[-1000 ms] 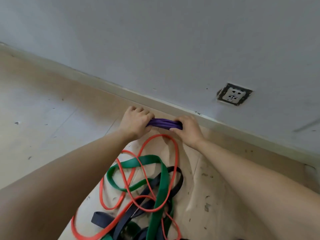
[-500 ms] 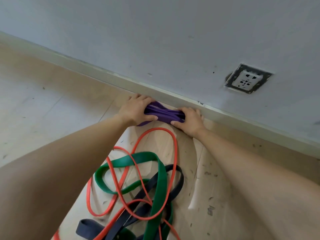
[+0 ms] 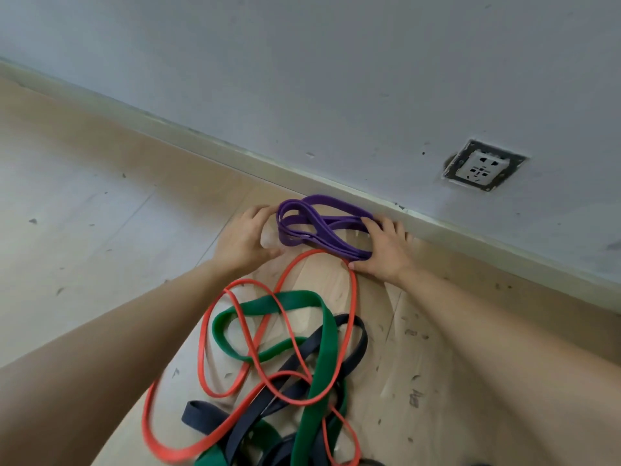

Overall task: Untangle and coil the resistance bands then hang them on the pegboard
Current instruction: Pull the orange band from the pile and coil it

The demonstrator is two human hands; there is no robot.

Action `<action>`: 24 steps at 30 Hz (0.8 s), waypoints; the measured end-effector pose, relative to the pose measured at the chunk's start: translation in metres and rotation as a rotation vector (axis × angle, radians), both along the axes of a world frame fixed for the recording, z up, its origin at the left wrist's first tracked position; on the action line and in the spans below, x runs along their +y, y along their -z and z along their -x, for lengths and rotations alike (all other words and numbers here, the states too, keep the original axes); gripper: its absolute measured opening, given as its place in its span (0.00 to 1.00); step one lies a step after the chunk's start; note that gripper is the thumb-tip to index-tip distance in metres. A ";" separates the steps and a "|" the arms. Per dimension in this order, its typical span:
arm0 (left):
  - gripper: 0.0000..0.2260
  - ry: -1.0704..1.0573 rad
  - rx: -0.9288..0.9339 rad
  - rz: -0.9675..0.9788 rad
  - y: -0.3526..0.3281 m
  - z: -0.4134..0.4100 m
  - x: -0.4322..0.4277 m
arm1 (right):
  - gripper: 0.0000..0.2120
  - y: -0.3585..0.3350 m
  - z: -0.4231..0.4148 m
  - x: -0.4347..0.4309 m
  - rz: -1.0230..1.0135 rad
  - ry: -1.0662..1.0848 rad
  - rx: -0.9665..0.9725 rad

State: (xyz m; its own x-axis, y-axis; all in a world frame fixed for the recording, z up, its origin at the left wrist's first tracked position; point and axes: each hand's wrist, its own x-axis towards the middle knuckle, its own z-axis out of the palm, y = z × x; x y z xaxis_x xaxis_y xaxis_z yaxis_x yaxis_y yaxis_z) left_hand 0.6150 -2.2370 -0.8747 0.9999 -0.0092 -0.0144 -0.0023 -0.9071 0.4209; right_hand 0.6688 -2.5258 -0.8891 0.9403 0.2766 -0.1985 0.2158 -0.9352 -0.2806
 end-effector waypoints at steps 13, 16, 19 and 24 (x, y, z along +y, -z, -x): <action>0.37 0.275 0.517 0.078 0.000 0.138 -0.026 | 0.18 -0.006 0.106 -0.026 0.060 -0.520 0.228; 0.36 0.397 0.623 0.121 -0.007 0.152 -0.032 | 0.09 -0.016 0.112 -0.028 0.121 -0.529 0.287; 0.36 0.494 0.676 0.022 -0.018 0.168 -0.031 | 0.07 -0.039 0.119 -0.031 0.094 -0.525 0.349; 0.29 0.554 0.724 -0.158 -0.038 0.200 -0.034 | 0.04 -0.084 0.161 -0.042 0.240 -0.584 0.658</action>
